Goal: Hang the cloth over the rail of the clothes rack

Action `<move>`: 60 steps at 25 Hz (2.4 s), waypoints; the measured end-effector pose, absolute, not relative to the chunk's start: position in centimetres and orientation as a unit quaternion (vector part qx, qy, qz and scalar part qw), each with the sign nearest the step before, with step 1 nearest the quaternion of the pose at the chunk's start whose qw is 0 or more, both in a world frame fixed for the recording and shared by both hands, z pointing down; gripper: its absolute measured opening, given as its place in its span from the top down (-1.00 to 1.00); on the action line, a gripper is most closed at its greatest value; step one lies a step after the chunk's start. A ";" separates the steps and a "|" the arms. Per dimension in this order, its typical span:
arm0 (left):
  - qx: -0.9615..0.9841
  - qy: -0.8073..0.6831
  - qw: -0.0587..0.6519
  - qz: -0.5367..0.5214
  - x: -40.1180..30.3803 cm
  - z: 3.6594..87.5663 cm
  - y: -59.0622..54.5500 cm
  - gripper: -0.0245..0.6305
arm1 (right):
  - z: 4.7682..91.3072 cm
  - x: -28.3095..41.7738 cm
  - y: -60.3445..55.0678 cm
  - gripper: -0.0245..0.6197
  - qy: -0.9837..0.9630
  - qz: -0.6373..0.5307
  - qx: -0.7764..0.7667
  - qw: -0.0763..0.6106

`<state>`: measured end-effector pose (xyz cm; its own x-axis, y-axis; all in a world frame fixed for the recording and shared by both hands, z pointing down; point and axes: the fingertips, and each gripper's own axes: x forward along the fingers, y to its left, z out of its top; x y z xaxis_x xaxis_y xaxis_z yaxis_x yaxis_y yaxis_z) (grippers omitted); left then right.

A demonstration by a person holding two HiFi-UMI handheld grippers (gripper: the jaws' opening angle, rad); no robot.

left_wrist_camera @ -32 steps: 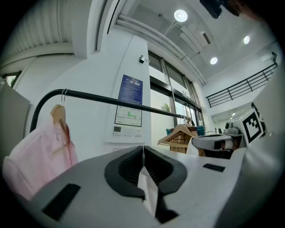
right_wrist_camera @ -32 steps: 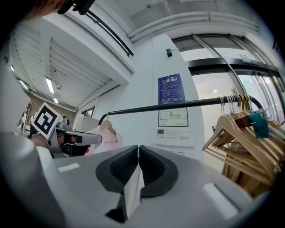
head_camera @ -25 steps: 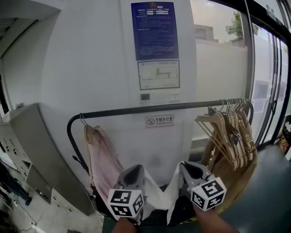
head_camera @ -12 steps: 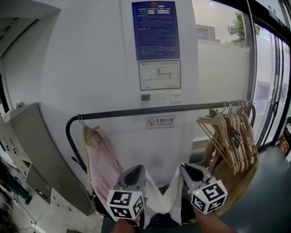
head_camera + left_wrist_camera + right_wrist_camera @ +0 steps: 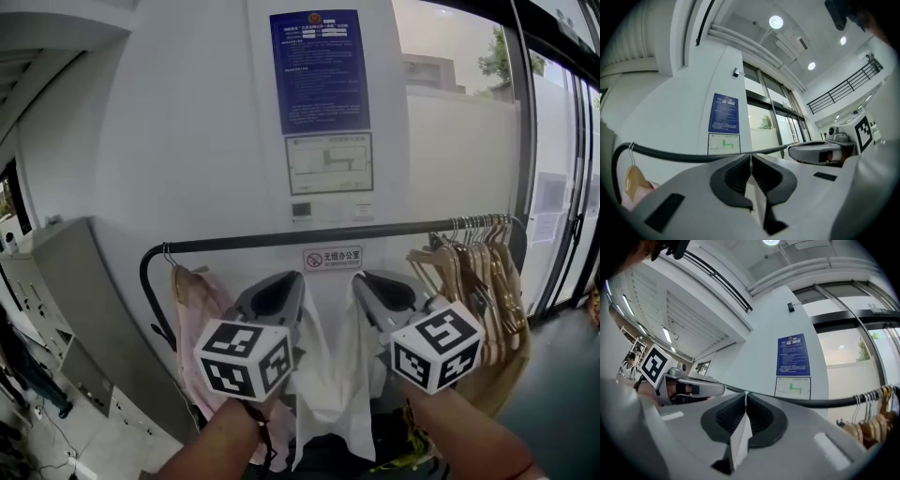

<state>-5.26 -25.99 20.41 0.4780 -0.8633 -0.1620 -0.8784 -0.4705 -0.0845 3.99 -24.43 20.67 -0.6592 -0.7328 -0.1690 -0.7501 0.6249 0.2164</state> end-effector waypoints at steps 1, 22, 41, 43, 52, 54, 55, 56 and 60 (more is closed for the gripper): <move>-0.856 0.508 0.084 0.049 -4.9 18.6 -26.3 0.89 | 18.9 4.0 -24.6 0.89 0.903 0.141 -0.405 0.036; -0.793 0.587 0.151 0.066 -8.1 -11.0 -50.7 0.89 | -11.0 2.9 -50.4 0.90 0.837 0.189 -0.512 0.033; -0.790 0.597 -0.034 -0.134 -11.4 12.7 -70.9 0.89 | 14.3 2.2 -70.2 0.89 0.846 -0.050 -0.484 -0.217; -0.789 0.599 -0.028 -0.131 -11.4 12.5 -71.2 0.75 | 14.6 2.2 -70.4 0.78 0.847 -0.053 -0.483 -0.217; -0.791 0.608 -0.010 -0.073 -12.0 9.8 -70.2 0.42 | 11.4 1.5 -69.7 0.57 0.856 -0.003 -0.490 -0.168; -0.798 0.600 0.002 -0.055 -11.4 8.1 -68.9 0.42 | 10.0 1.0 -68.6 0.58 0.864 0.016 -0.480 -0.153; -0.803 0.594 0.012 -0.045 -10.8 6.9 -67.8 0.42 | 8.9 0.7 -67.8 0.58 0.868 0.032 -0.474 -0.144; -0.808 0.587 0.027 -0.033 -10.2 5.6 -66.5 0.42 | 7.6 0.3 -66.7 0.58 0.872 0.051 -0.467 -0.135; -0.834 0.545 0.080 0.031 -8.0 0.1 -58.8 0.42 | 2.5 -0.8 -60.5 0.60 0.880 0.134 -0.445 -0.094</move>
